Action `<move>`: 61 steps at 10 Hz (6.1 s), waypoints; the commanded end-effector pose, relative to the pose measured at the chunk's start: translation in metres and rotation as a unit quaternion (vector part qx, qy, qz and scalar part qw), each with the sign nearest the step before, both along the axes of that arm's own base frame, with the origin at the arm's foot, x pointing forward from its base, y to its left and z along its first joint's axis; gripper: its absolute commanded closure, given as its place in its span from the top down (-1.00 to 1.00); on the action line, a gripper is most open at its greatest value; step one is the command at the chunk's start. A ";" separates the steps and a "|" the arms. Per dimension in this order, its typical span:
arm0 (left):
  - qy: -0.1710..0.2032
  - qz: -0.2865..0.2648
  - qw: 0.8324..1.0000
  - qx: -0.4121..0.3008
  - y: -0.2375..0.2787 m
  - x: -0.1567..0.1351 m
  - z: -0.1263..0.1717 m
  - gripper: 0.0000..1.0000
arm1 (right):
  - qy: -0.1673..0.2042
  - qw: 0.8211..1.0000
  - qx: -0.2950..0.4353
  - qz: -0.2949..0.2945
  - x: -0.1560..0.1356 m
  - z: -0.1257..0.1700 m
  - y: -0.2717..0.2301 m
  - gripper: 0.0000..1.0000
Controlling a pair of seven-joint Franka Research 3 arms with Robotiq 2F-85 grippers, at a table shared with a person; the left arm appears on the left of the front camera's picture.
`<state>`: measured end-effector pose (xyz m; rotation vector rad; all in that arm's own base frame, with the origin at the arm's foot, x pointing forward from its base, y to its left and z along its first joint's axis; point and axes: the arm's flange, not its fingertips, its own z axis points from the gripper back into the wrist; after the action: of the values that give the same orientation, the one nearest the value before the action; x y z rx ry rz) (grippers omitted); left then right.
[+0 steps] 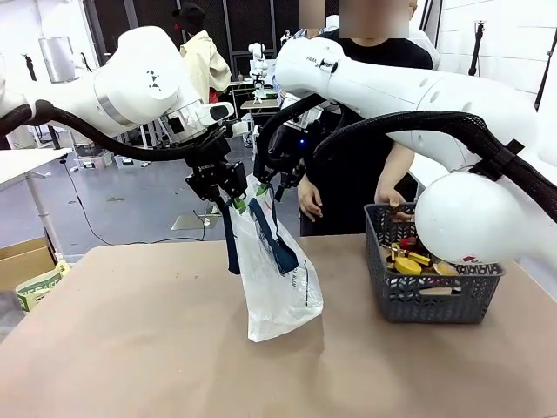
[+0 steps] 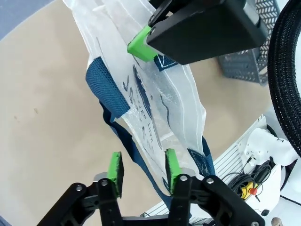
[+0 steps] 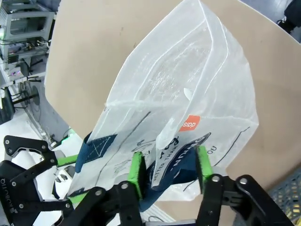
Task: Transfer purchased items from the store into the shopping bag.
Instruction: Open the Reusable shopping bag in the center of the table, then move the Reusable shopping bag to the right side of the table.
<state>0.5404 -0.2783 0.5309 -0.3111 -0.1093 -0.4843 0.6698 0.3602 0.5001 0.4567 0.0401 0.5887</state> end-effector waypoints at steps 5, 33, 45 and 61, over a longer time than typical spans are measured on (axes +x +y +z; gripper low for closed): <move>-0.018 0.004 1.000 -0.001 0.002 -0.006 0.002 -1.00 | -0.001 1.000 -0.003 -0.011 -0.014 0.013 -0.002 -1.00; -0.125 -0.149 0.979 0.063 0.062 -0.034 -0.011 -1.00 | -0.204 0.917 -0.033 0.341 -0.067 0.026 -0.117 -1.00; -0.122 -0.162 0.977 0.068 0.056 -0.029 -0.010 -1.00 | -0.206 0.918 -0.027 0.338 -0.061 0.022 -0.113 -1.00; -0.122 -0.162 0.977 0.068 0.056 -0.029 -0.010 -1.00 | -0.206 0.918 -0.027 0.338 -0.061 0.022 -0.113 -1.00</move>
<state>0.5114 -0.2229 0.5207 -0.1389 -0.2665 -0.8617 0.6092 0.2484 0.5201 0.2436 -0.2029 1.3536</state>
